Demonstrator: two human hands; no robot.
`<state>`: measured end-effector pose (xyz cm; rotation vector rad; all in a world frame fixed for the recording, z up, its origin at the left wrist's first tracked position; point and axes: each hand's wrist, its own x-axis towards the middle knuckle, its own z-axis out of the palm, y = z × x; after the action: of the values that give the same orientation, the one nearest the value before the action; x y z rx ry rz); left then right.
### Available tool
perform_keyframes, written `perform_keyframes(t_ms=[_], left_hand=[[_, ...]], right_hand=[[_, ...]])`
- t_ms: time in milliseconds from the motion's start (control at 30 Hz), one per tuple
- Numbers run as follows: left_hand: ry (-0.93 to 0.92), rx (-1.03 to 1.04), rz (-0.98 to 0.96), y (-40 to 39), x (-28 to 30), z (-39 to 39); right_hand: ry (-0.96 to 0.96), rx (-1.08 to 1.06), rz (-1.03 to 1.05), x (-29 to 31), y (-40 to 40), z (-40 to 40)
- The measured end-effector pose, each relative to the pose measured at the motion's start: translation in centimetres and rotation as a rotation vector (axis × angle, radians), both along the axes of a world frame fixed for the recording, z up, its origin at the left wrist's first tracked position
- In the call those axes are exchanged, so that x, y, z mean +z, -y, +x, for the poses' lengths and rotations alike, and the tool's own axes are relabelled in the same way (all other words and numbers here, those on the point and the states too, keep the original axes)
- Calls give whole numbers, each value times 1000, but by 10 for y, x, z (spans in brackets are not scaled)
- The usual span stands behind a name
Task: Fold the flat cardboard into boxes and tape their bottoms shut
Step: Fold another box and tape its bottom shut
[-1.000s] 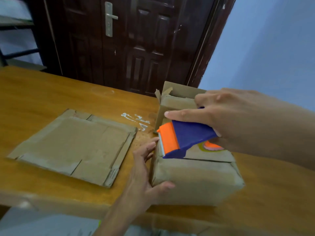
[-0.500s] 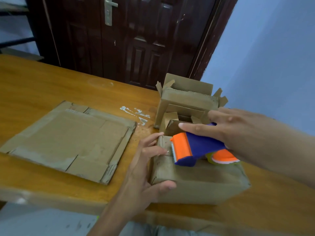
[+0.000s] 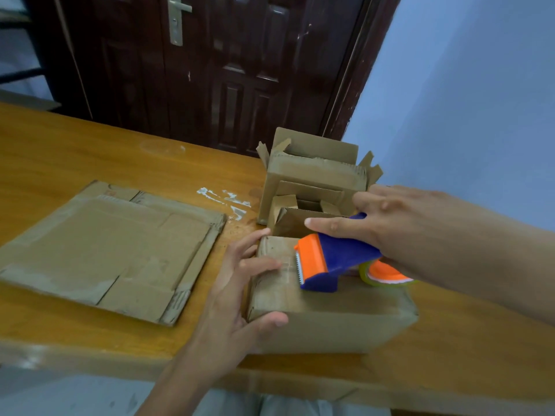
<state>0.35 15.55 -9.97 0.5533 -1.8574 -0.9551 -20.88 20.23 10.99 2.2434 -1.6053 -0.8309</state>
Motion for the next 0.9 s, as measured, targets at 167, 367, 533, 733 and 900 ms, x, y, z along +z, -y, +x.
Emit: perform_keyframes(t_ms=[167,367,533,733,900], left_hand=[[145,123,-150,5,4,4],[211,232,-488,-3,14,10],[178,210,-564,-3,22,12],[174,221,-622,5,19,8],[109,205,-622,7,16,7]], right_hand=[[69,22,-75,-6,0,-4],[111,53,-91,-15,0,-16],[127,62,-61,-14,2,-17],[74,66,-45,-8,1,-21],[119,49,-50,-6,-8,-35]])
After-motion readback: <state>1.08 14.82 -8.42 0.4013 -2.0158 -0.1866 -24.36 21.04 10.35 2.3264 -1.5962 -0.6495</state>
